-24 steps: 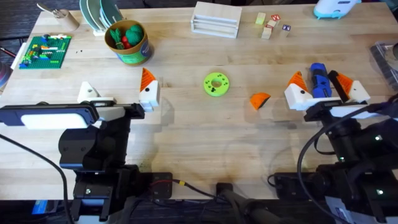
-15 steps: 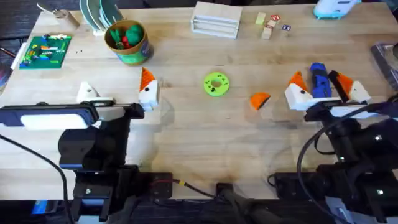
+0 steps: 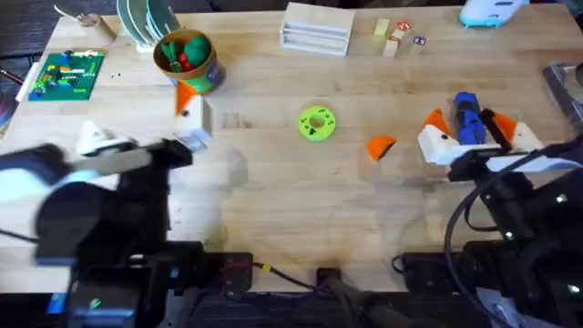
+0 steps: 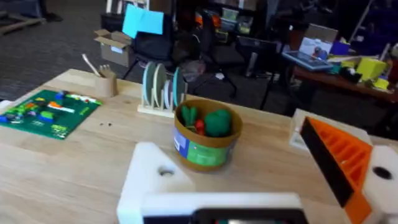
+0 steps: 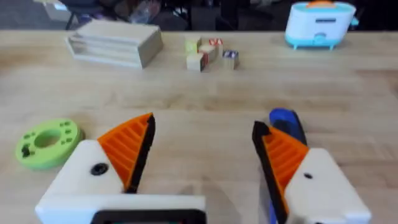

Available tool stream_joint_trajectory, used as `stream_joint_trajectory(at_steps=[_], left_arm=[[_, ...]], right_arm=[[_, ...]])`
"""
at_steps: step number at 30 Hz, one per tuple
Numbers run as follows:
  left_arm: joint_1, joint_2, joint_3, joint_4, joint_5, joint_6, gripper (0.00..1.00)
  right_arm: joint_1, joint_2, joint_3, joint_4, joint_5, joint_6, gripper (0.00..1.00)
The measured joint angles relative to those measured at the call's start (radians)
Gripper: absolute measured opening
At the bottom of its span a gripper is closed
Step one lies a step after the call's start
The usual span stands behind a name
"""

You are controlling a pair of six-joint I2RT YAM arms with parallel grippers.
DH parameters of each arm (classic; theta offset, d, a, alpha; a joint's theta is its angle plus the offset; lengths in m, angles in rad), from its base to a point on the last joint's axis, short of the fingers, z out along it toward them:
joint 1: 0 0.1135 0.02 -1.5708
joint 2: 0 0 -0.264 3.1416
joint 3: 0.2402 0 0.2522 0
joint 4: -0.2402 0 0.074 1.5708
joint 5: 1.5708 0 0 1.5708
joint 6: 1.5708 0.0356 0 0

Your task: Pick up the gripper from the table and insert it into the empty holder that is missing its gripper. Then pick up a screw, insert it into the mounting hole, and use the screwdriver to tighten it. Finally, clean up the table by picking up the vegetable and placing it into the bucket.

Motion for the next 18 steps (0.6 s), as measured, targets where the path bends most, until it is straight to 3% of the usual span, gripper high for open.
stream_joint_trajectory(at_steps=[1, 2, 3, 11, 14, 18], left_arm=[[0.000, 0.015, 0.052, -0.031, -0.024, -0.004, 0.993], [0.000, 0.079, 0.198, -0.128, -0.083, -0.003, 0.993], [0.000, 0.117, 0.258, -0.170, -0.101, 0.007, 0.992], [0.000, 0.481, 0.630, -0.511, -0.285, 0.099, 0.991], [0.000, 0.618, 0.730, -0.574, -0.318, 0.116, 0.991], [0.000, 0.771, 0.815, -0.595, -0.305, 0.130, 0.992]], right_arm=[[0.000, 0.001, 0.025, -0.054, 0.001, 0.001, 0.991], [0.000, 0.023, 0.081, -0.168, 0.004, -0.005, 0.992], [0.000, 0.042, 0.107, -0.198, 0.004, -0.012, 0.992], [0.000, 0.281, 0.366, -0.286, 0.007, -0.042, 0.992], [0.000, 0.393, 0.452, -0.286, 0.007, -0.045, 0.991], [0.000, 0.531, 0.541, -0.286, 0.003, -0.048, 0.991]])
